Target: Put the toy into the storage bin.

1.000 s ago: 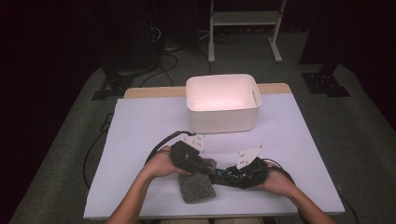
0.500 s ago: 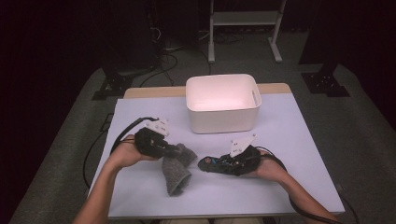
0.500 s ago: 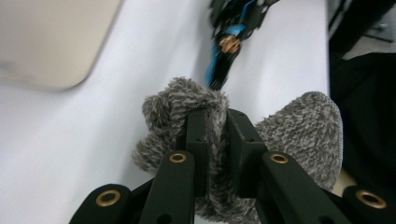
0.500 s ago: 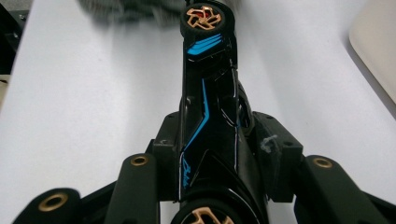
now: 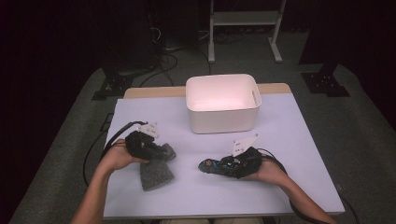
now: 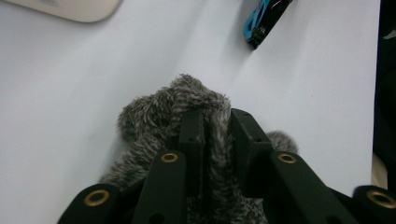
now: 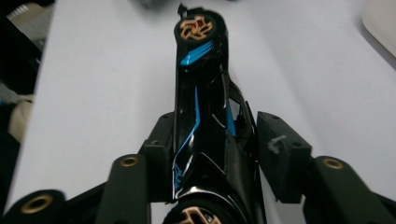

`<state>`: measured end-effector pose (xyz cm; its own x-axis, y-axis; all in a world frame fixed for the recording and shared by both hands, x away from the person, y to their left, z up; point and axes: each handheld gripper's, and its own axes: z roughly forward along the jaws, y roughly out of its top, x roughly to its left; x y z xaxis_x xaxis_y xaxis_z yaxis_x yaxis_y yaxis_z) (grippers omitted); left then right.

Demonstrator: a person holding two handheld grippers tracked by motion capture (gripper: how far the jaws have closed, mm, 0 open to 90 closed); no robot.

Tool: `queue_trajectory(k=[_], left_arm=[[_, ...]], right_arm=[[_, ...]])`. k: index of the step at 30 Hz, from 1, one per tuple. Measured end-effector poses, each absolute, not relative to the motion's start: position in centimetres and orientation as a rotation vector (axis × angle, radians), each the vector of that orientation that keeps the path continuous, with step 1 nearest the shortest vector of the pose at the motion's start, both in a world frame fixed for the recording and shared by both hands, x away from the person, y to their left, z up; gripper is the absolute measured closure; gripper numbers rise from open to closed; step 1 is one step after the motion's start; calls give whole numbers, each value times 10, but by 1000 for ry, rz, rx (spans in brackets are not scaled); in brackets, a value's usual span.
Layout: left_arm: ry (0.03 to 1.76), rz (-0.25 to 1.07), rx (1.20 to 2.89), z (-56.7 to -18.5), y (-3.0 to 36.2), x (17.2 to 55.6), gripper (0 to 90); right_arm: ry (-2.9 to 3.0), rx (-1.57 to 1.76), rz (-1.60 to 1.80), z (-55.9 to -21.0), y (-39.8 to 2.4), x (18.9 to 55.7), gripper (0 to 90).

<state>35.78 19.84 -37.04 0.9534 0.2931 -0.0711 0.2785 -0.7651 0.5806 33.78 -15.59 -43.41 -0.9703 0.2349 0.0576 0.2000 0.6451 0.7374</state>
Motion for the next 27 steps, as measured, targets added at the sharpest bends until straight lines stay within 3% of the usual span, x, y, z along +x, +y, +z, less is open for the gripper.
queue_trajectory(k=[11,19,22,24,27], left_arm=[[389,-16,2433,-393,176,343,506],[380,-1,2418,-389,174,334,435],[383,2,2409,-389,175,332,420],[377,16,2400,-388,175,330,403],[372,20,2397,-386,174,329,389]], right_arm=[[2880,451,1312,-428,-162,328,373],[2912,410,1280,-431,-155,316,305],[2888,369,1248,-436,-150,308,303],[2890,354,1259,-438,-149,305,350],[2857,330,1223,-437,-147,301,308]])
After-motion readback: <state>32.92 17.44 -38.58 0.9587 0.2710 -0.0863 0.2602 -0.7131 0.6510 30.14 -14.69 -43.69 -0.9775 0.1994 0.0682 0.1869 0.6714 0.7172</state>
